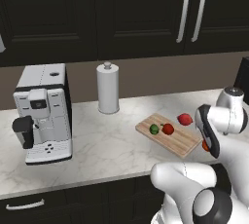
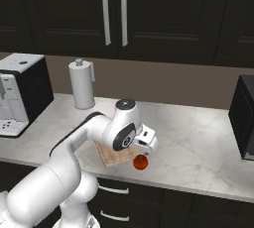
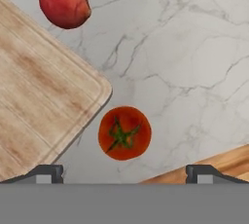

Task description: Place the avocado, onion, tomato, and bell pepper on the cutting board.

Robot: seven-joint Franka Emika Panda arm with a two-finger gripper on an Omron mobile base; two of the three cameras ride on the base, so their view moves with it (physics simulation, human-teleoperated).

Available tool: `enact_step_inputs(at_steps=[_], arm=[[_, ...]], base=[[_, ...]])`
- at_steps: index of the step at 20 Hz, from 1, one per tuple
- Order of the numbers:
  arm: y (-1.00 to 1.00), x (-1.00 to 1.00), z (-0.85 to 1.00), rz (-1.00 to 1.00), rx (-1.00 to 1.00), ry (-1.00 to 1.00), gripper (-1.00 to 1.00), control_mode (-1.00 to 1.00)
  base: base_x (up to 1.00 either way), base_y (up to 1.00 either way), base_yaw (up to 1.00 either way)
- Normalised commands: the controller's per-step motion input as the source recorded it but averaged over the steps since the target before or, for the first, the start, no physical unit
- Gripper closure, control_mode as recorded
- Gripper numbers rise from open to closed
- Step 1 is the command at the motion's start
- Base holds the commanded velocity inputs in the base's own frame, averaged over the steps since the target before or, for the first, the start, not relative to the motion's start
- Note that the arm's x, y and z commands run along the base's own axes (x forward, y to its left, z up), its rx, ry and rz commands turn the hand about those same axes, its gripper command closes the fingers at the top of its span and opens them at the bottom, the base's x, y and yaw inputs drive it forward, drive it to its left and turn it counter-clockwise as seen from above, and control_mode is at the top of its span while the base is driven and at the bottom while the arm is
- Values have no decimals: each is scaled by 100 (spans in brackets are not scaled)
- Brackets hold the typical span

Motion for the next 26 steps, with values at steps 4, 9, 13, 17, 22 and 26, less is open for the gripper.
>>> enact_step_inputs(at_steps=[4, 9, 13, 17, 22, 26], arm=[[0, 0, -22, 0, 0, 1, -100, -100], [0, 0, -28, 0, -1, 3, -100, -100], [0, 1, -33, 0, -2, 4, -100, -100], [0, 3, -29, 0, -2, 3, -100, -100], [0, 4, -24, 0, -1, 2, -100, -100], [0, 8, -19, 0, 0, 0, -100, -100]], base=[[0, 0, 0], [0, 0, 0], [0, 0, 0], [0, 0, 0], [0, 0, 0], [0, 0, 0]])
